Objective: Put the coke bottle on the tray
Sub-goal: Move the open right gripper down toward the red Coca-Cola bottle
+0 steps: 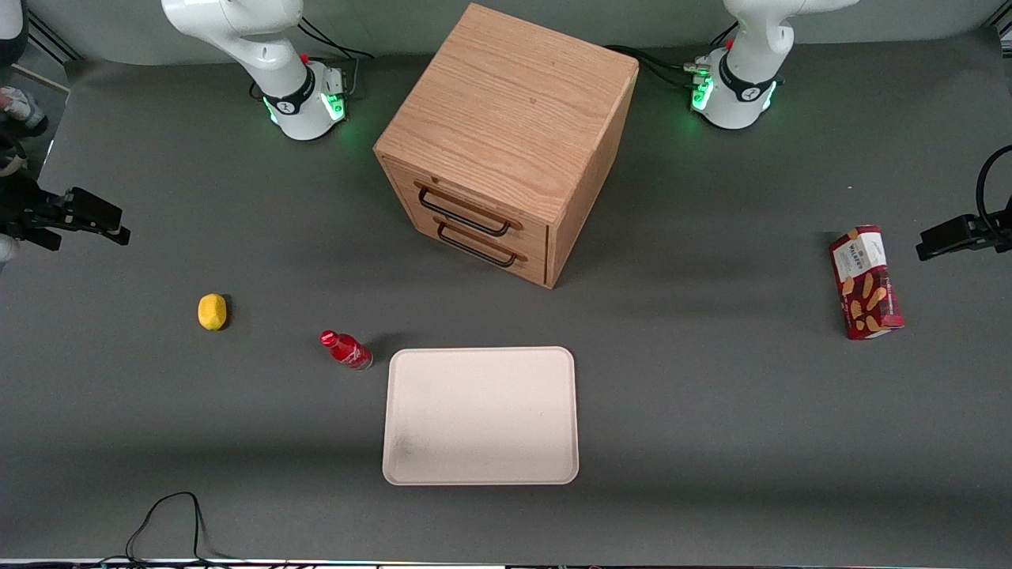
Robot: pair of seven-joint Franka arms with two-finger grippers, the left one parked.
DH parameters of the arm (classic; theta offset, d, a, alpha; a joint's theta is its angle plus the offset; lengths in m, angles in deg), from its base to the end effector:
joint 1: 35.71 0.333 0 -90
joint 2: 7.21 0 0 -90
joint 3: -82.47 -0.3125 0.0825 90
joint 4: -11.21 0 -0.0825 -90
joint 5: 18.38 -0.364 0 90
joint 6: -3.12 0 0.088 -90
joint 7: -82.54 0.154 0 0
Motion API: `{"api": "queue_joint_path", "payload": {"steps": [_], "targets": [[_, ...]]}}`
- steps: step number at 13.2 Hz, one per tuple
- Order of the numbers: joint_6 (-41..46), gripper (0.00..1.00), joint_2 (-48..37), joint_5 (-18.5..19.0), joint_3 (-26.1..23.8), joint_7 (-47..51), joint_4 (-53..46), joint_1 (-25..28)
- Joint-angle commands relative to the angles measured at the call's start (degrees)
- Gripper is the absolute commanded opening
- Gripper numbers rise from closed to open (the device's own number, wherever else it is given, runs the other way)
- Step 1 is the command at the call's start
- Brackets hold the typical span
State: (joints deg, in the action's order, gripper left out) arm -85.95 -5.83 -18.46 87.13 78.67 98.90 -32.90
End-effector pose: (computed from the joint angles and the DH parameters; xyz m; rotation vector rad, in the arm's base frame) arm 0.5403 -0.0167 0.5779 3.1405 0.0554 0.0001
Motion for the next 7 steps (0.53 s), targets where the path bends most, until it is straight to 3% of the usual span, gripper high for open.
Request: {"api": "queue_joint_path", "payload": {"steps": [1,4,7], "targets": [[0.1,1.00,-0.5,0.9,0.4,-0.6,0.4,0.9],[-0.7,1.00,0.6,0.8,-1.0,-0.5,-0.1,0.9],[-0.6,1.00,8.4,0.4,-1.8,5.1,-9.3,4.4]]}}
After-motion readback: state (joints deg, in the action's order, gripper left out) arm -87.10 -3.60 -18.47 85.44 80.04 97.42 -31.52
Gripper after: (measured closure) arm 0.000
